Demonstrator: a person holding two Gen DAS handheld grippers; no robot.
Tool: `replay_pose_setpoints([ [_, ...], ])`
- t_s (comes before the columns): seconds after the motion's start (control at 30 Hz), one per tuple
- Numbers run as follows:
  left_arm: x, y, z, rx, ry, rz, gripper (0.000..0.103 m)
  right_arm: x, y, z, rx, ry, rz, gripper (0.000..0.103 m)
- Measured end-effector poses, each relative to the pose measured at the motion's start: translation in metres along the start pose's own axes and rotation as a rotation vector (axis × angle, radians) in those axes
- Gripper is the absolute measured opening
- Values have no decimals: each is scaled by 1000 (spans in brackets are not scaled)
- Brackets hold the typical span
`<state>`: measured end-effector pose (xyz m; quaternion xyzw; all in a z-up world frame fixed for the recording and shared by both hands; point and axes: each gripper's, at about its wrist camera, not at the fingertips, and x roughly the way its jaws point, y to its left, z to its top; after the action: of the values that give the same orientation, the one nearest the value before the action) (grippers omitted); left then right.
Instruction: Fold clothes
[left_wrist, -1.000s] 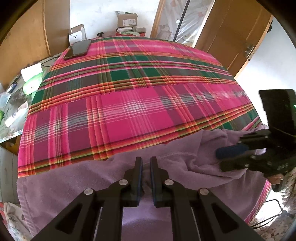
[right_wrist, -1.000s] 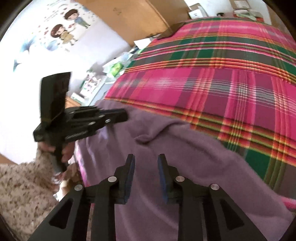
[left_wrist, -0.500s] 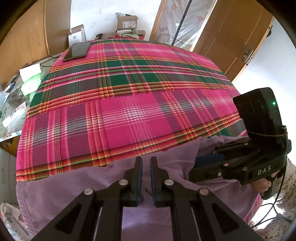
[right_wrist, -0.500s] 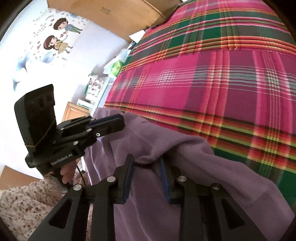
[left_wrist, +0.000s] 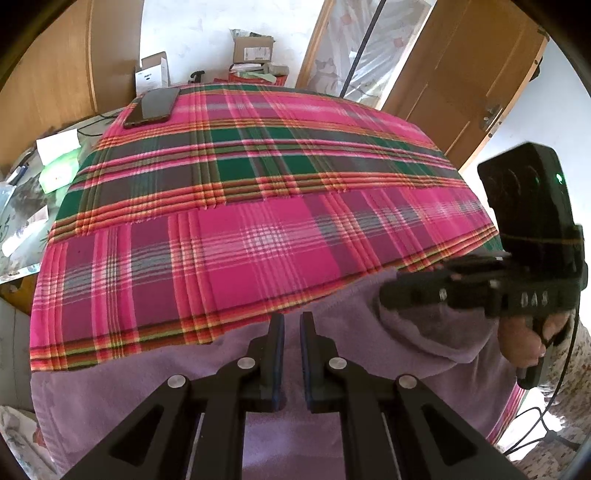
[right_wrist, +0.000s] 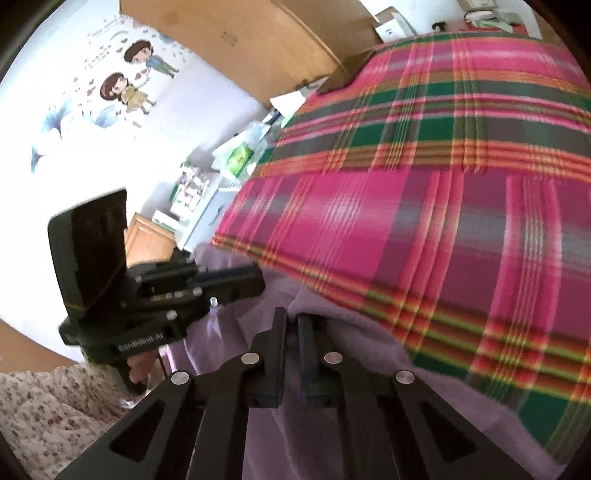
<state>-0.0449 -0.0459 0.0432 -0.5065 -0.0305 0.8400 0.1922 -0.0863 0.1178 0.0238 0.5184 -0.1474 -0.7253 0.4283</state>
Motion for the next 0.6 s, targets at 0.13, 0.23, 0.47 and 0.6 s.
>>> replay_pose_setpoints([
  [0.13, -1, -1, 8, -7, -32, -48, 18, -2, -4, 13, 11, -24, -1, 5],
  [0.23, 2, -1, 14, -8, -50, -82, 20, 0, -4, 23, -5, -22, -18, 5],
  [0.47, 23, -8, 24, 39, -26, -140, 29, 6, -15, 33, -6, 14, -20, 5],
  [0.6, 35, -15, 25, 93, 0, -164, 30, 7, -23, 35, 13, 36, 0, 5],
])
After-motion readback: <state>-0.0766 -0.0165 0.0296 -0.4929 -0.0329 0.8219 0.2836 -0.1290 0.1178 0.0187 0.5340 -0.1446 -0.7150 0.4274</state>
